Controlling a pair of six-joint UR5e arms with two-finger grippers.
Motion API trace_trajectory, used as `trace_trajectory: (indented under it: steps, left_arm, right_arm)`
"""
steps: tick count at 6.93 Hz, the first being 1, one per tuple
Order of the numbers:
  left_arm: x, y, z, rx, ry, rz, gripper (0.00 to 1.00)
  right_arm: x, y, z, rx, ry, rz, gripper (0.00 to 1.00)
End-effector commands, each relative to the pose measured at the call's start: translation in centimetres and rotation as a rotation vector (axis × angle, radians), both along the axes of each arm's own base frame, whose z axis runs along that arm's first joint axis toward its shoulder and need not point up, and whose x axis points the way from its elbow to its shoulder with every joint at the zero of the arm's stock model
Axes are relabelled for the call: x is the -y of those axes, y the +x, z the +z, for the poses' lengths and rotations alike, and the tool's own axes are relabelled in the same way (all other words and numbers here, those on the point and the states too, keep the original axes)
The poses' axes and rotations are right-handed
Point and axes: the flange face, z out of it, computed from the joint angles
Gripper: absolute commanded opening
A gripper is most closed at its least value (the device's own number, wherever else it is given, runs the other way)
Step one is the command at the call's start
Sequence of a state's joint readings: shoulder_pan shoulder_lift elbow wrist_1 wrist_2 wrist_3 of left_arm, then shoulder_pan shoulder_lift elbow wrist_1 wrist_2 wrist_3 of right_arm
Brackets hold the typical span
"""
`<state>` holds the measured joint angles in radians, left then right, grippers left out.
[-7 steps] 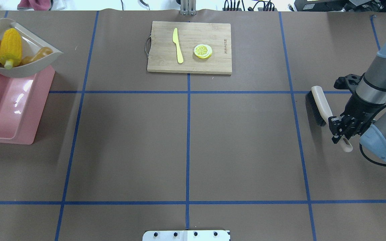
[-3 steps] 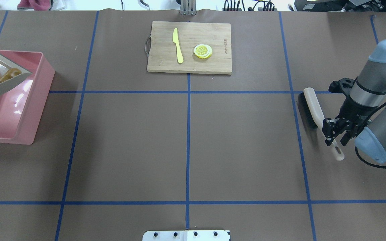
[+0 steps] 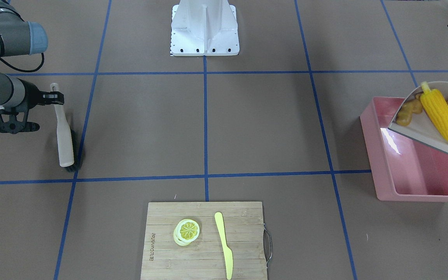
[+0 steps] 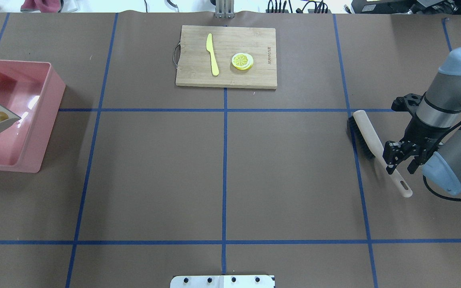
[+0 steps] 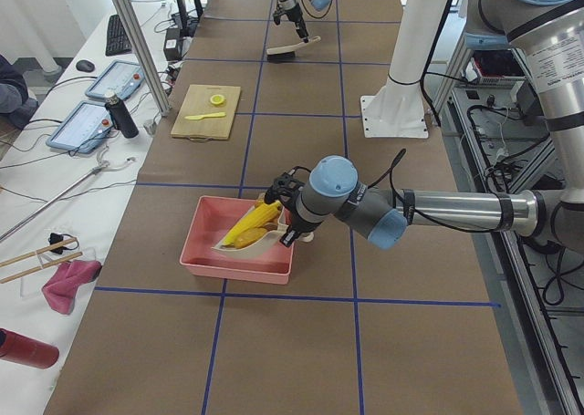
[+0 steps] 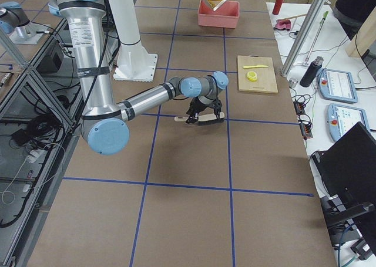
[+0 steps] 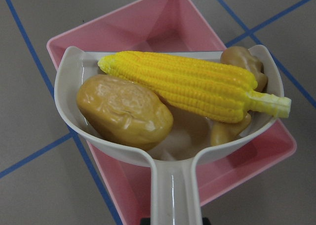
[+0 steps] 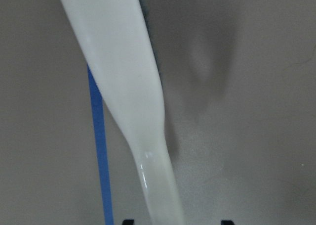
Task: Sweep and dump trash into bin
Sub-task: 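Carry the dustpan over the pink bin and tilt it to dump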
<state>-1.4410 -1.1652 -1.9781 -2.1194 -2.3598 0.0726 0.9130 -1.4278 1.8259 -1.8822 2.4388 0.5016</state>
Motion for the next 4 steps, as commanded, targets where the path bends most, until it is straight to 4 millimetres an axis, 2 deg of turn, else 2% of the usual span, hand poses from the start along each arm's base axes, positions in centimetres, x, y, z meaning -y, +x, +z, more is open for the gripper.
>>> trace_trajectory:
  steps: [1,2,3,4]
  left_arm:
    - [-0.3,-0.5,0.3,0.04,-0.037,0.03,0.0]
    - [0.1,-1.0,-0.1,0.055,-0.055,0.038,0.0]
    - [0.4,-1.1,-0.7,0.073,-0.069,0.066,0.0]
    - [0.9,-1.3,-1.3,0.107,-0.087,0.059,0.0]
  right_arm:
    - [0.1,0.1,-0.4,0.007,0.007,0.002,0.99]
    - [0.3,0.3,-0.7,0.014,0.015,0.008,0.99]
    - [1.5,1.6,-1.4,0.036,0.054,0.041,1.0]
    - [3.7,4.5,-2.4,0.057,0.096,0.107,1.0]
